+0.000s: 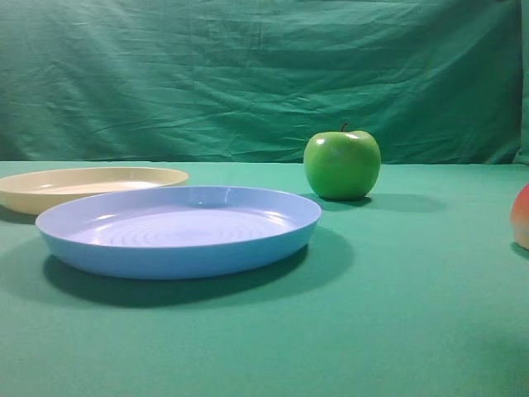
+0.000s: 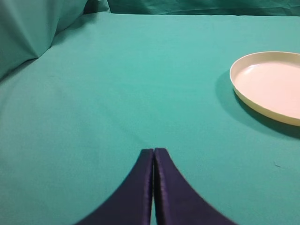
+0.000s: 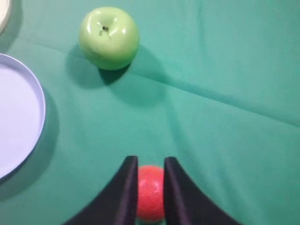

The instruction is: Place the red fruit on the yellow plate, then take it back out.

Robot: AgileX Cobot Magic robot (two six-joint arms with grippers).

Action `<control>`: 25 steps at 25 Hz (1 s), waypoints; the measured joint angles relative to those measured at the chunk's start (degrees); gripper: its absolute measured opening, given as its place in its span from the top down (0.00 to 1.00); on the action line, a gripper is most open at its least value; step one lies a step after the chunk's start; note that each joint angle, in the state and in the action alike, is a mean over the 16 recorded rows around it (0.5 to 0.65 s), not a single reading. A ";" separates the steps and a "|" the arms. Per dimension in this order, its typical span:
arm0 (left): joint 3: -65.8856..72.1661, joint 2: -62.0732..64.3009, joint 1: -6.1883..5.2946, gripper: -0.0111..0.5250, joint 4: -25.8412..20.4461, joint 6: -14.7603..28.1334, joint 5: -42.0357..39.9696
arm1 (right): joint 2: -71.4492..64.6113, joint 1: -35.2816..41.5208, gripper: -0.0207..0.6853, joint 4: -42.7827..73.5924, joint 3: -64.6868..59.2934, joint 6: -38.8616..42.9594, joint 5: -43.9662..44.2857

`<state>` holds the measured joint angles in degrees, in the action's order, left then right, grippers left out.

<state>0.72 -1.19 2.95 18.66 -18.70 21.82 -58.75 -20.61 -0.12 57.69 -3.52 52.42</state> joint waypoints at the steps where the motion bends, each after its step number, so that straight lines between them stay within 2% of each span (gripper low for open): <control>1: 0.00 0.00 0.00 0.98 0.00 0.00 0.00 | 1.98 0.00 0.90 -0.27 -0.41 -0.12 0.33; 6: 0.00 0.00 0.00 0.98 0.00 0.00 0.00 | 12.10 0.00 0.97 -2.70 -3.88 -1.76 0.71; 17: 0.00 0.00 0.00 0.98 0.00 0.00 0.00 | 31.75 0.00 0.97 -9.90 -12.76 -6.79 1.35; 25: 0.00 0.00 0.00 0.98 0.00 0.00 0.00 | 38.20 0.44 0.97 -8.41 -14.18 -7.22 1.55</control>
<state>0.72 -1.19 2.95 18.66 -18.70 21.82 -20.54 -20.17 -8.54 43.51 -10.74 53.97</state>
